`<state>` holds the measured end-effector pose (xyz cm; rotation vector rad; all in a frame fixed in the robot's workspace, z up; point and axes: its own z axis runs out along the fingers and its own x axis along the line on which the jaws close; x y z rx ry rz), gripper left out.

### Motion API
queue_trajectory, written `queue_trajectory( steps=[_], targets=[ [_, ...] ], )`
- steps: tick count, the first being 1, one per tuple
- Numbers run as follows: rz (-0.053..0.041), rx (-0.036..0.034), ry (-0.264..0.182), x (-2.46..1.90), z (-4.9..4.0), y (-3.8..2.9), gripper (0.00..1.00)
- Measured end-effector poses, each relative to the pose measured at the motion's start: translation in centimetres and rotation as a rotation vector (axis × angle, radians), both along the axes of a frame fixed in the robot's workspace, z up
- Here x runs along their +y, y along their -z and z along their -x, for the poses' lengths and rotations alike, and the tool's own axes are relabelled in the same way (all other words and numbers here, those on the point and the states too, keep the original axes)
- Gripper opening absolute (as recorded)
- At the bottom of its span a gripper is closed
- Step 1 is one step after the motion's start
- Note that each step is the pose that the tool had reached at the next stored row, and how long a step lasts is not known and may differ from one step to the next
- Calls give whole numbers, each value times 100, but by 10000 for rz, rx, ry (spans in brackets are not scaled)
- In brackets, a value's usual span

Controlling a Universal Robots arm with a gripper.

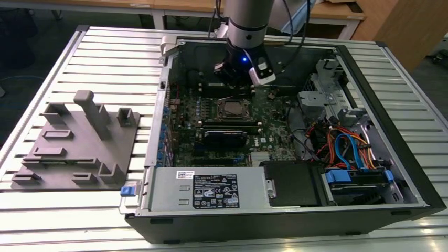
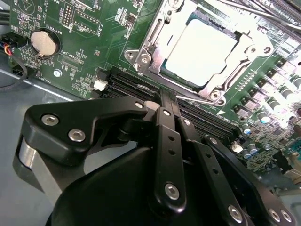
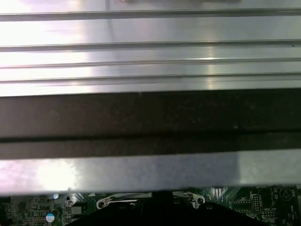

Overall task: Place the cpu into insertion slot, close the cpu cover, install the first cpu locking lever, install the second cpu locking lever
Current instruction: 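Install the first cpu locking lever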

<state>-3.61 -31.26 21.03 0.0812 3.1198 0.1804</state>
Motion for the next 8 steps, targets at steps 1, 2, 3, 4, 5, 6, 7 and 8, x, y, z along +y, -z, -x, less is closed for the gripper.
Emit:
queue_trajectory(
  steps=[1, 2, 3, 4, 5, 6, 7, 8],
  targets=[
    [0, 1, 12, 0, -4, 5, 10],
    [-1, 0, 25, 0, -8, 11, 10],
    [-1, 0, 35, 0, -10, 16, 10],
    [0, 0, 47, 0, -13, 21, 10],
    [0, 0, 58, 0, -17, 26, 10],
    [0, 0, 70, 0, -22, 31, 10],
    [-1, 0, 81, 0, -26, 36, 10],
    [0, 0, 93, 0, -31, 40, 10]
  ],
)
